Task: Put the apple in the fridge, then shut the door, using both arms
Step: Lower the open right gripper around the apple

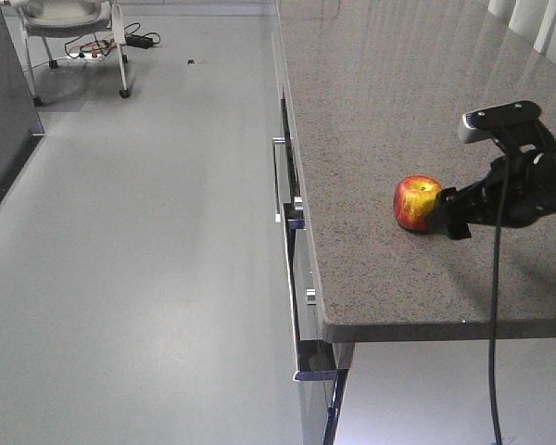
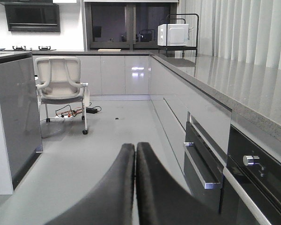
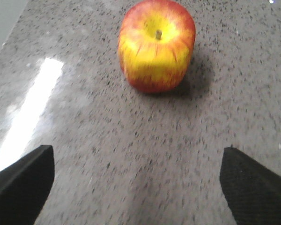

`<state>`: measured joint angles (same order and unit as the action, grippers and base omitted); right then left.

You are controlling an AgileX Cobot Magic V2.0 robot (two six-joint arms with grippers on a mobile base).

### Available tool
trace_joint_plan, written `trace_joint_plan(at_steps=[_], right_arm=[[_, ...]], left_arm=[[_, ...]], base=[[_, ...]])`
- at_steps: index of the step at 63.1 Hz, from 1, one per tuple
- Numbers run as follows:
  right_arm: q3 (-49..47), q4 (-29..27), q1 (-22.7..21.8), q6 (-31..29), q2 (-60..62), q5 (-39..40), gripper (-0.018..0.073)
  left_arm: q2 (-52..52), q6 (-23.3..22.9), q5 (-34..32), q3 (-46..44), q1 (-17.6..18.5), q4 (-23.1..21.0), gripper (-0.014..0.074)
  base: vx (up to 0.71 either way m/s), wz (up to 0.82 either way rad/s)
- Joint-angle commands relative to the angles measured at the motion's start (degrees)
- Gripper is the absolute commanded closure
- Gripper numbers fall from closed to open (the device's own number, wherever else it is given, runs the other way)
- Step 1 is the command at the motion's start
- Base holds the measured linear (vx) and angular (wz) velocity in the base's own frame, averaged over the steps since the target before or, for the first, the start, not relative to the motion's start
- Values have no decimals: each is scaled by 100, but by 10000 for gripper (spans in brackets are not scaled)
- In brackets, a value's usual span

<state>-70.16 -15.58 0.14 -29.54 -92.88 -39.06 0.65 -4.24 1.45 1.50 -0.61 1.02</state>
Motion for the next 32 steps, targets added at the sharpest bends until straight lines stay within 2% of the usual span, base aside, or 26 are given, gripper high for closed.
trace_joint_plan(at_steps=[1,32], right_arm=[[-527,-150,7,-101,-164,257,-120],[-2106,-489,21,-147,-1803,195,-107]], left_arm=[[88,-15,-406,121,-9,-15,603],[88,-15,-406,121,-9,-15,603]], base=[[0,0],[0,0]])
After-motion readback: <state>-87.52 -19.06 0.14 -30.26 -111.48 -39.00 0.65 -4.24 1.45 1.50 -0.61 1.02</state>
